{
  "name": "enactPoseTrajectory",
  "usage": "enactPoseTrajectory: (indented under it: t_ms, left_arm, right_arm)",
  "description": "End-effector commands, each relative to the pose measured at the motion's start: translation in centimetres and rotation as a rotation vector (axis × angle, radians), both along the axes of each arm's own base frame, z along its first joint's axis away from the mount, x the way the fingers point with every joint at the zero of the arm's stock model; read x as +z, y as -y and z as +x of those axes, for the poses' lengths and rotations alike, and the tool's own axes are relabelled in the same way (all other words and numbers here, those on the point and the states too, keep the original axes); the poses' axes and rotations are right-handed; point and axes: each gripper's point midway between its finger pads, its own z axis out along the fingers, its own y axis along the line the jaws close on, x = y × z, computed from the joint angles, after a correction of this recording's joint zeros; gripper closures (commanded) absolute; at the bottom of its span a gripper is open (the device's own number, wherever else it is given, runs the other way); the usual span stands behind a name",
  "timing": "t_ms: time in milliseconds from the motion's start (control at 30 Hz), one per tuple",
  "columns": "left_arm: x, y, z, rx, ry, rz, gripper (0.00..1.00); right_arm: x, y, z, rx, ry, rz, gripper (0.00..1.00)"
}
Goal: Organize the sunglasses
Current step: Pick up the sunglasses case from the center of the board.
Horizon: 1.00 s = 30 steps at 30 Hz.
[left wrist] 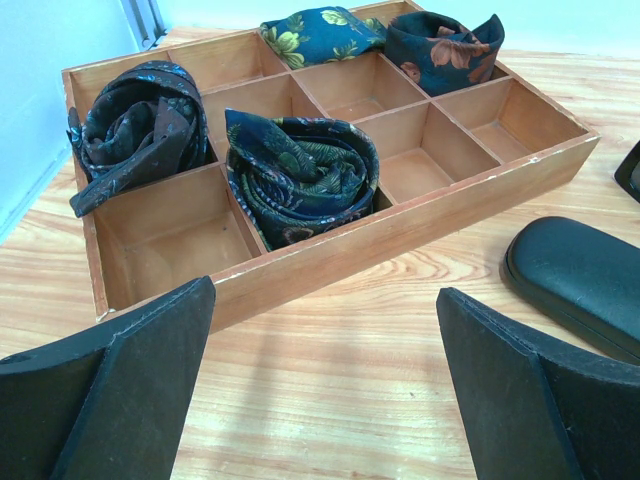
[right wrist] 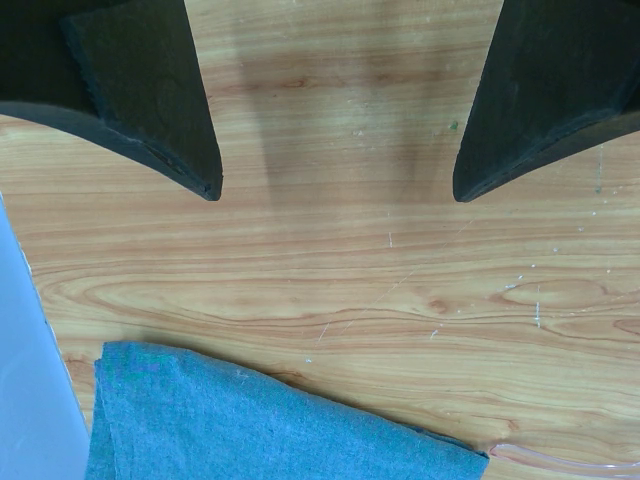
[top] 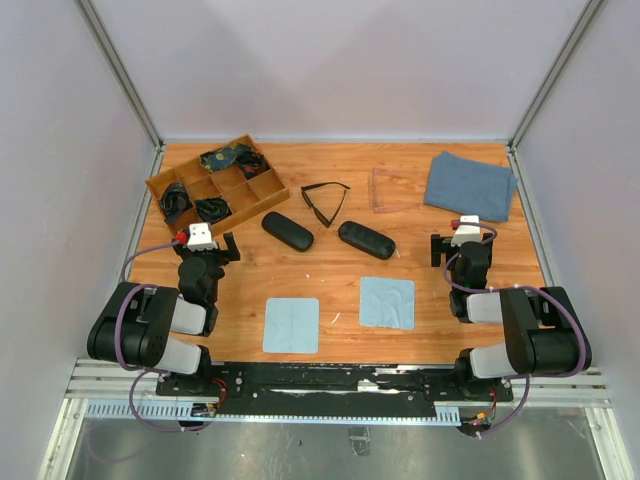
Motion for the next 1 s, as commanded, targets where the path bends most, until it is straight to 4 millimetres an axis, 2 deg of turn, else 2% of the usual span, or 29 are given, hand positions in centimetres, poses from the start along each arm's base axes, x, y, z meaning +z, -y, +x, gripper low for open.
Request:
enactPoseTrajectory:
  t_ms: [0, 633, 733, 867, 967]
  left_arm:
    - [1.3, -0.3, 0.3, 0.013, 0.048, -0.005, 0.00]
    - [1.2, -0.4, 0.3, 0.015, 0.043, -0.007, 0.00]
    - [2.0, -1.0, 0.2, 0.051, 0.064, -0.016, 0.00]
    - [4.1, -1.0, 0.6, 0.055, 0.047, -0.016, 0.00]
    - [6.7, -1.0, -0.1, 0.072, 0.114, -0.112, 0.00]
  right_arm:
    - [1.4, 0.2, 0.8, -0.008, 0.046, 0.018, 0.02]
    - [1.4, 0.2, 0.8, -0.007, 0.047, 0.017, 0.02]
    - [3.2, 0.2, 1.2, -0.006, 0.091, 0.007, 0.02]
    - [5.4, 0.3, 1.2, -0.057, -0.013, 0.068, 0.02]
    - [7.2, -1.7, 1.4, 0.027, -0.084, 0.133, 0.02]
